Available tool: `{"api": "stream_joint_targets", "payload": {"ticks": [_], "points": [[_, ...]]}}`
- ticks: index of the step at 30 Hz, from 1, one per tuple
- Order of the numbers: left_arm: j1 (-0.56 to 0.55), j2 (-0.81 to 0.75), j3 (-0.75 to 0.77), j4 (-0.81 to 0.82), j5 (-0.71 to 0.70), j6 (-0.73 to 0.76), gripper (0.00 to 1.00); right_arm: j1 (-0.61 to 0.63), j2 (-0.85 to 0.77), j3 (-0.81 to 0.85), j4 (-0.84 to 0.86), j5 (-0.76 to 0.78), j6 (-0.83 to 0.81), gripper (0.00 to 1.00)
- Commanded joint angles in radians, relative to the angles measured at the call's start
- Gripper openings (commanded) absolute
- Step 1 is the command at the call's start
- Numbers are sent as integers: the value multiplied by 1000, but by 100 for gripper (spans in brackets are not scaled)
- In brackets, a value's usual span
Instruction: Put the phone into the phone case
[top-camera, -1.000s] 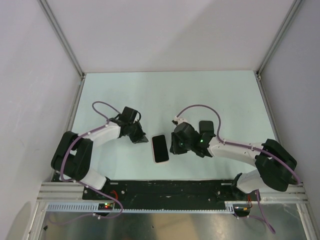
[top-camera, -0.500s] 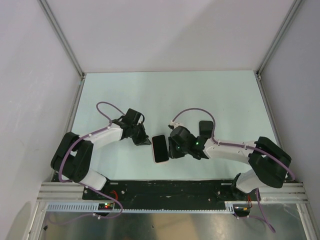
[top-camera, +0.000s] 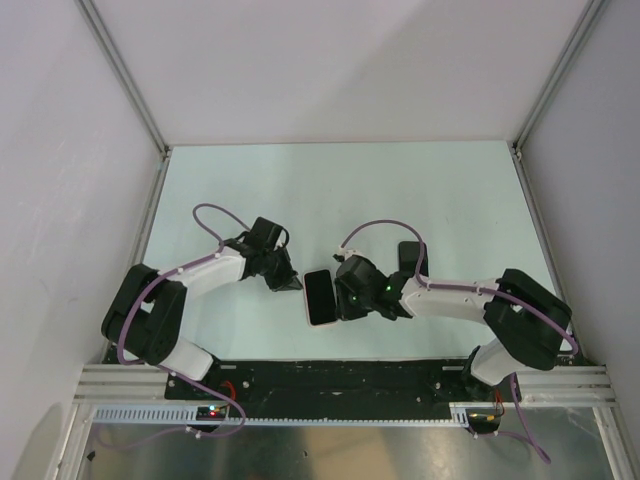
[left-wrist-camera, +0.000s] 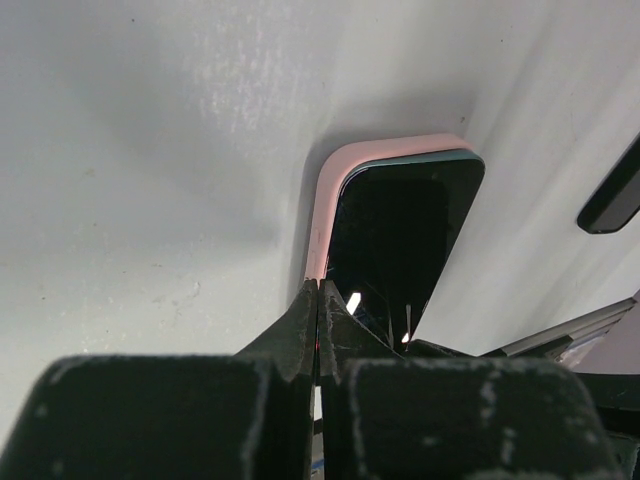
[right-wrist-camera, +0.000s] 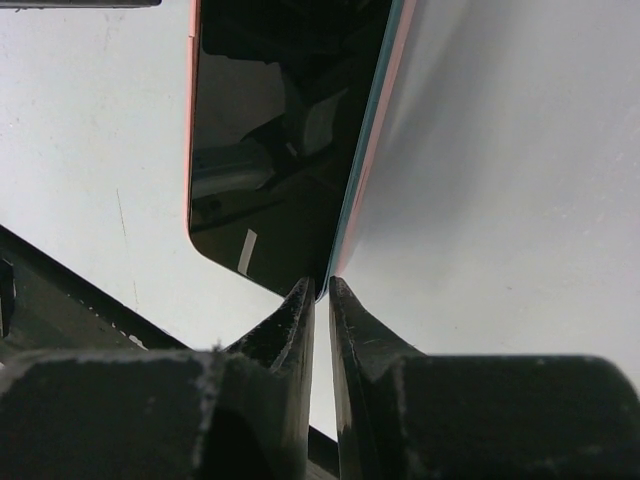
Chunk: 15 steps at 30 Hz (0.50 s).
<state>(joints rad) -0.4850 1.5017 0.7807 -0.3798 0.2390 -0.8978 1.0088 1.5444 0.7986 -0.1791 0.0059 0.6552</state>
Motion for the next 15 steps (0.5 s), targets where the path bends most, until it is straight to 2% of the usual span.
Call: {"api": "stream_joint_targets", "payload": {"ticks": [1,15], "points": [[-6,-19,-17,7,-28,0,0,6,23,29,28,12,3,15],[-6,0,-39,7,-38,0,0,21,94,68,-8,39,-3,10]]}}
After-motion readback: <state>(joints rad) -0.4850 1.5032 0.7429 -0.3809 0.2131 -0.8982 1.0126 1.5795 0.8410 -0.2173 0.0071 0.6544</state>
